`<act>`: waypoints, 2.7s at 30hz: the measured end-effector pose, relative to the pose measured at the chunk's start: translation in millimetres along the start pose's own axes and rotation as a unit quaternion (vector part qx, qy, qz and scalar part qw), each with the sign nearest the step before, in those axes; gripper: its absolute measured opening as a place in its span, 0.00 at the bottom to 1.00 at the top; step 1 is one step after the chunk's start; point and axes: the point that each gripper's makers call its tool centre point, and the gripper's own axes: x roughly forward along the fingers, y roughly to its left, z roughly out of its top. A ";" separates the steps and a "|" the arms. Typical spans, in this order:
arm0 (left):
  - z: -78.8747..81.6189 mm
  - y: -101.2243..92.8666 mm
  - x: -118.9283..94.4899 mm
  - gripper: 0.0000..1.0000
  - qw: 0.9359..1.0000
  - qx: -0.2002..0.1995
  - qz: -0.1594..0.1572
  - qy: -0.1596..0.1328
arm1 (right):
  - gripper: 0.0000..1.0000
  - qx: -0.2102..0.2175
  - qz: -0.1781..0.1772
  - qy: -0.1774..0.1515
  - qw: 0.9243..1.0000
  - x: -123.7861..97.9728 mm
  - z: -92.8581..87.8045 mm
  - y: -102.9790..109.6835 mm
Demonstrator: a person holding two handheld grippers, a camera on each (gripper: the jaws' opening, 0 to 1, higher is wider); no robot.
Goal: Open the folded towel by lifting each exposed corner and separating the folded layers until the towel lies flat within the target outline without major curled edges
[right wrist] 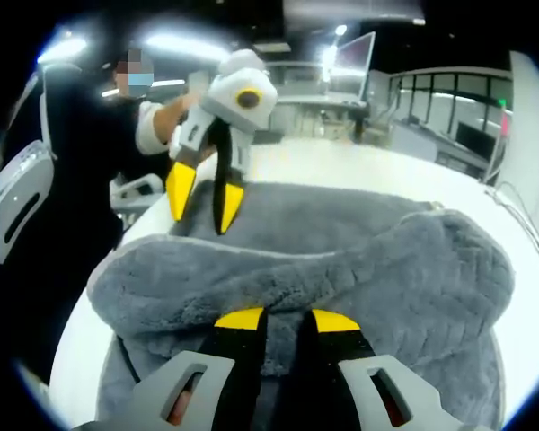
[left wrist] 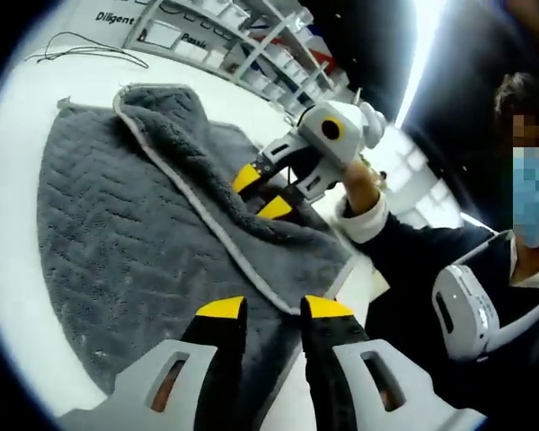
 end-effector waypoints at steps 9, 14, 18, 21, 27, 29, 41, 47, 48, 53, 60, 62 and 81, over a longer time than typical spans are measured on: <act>-1.6 -2.5 7.8 0.23 1.000 -0.009 -0.009 0.012 | 0.16 0.002 0.001 -0.002 1.000 0.4 0.0 -0.4; -3.2 -3.3 10.6 0.22 1.000 -0.013 -0.009 0.015 | 0.16 0.002 0.002 -0.003 1.000 0.8 -0.1 0.1; -4.2 -2.3 13.3 0.19 1.000 -0.017 -0.009 0.017 | 0.16 0.002 0.002 -0.005 1.000 1.0 -0.2 1.2; -3.4 -1.0 14.1 0.17 1.000 -0.024 -0.008 0.014 | 0.16 0.001 0.002 -0.004 1.000 1.1 -0.2 1.7; -1.6 5.1 15.0 0.07 0.999 -0.046 0.002 -0.010 | 0.16 -0.005 -0.001 0.003 1.000 1.3 0.2 2.8; 3.9 6.0 15.7 0.04 0.999 -0.031 0.008 -0.038 | 0.16 -0.008 -0.002 0.005 1.000 1.2 0.3 2.8; 13.1 3.0 3.7 0.03 0.995 -0.017 0.014 -0.094 | 0.16 -0.003 0.014 -0.003 1.000 -5.2 1.9 -0.6; 22.6 1.6 -8.7 0.02 0.993 -0.013 0.015 -0.118 | 0.17 0.002 0.008 -0.006 1.000 -15.5 2.6 -10.5; 24.0 1.3 -11.2 0.02 0.992 -0.014 0.016 -0.123 | 0.17 0.003 0.006 -0.005 1.000 -16.6 2.3 -11.8; 27.2 -1.2 -21.4 0.02 0.989 -0.011 0.020 -0.145 | 0.17 0.002 0.002 -0.008 1.000 -20.8 6.7 -17.0; 27.9 -3.3 -32.8 0.02 0.986 -0.017 0.026 -0.166 | 0.16 0.007 -0.018 -0.024 1.000 -25.8 23.3 -29.1; 25.9 -4.5 -35.3 0.02 0.985 -0.020 0.027 -0.170 | 0.16 0.007 -0.021 -0.022 1.000 -26.2 24.1 -30.4; 22.8 1.1 -54.1 0.02 0.978 -0.038 0.051 -0.198 | 0.21 0.022 -0.125 -0.066 0.990 -26.1 58.5 -80.4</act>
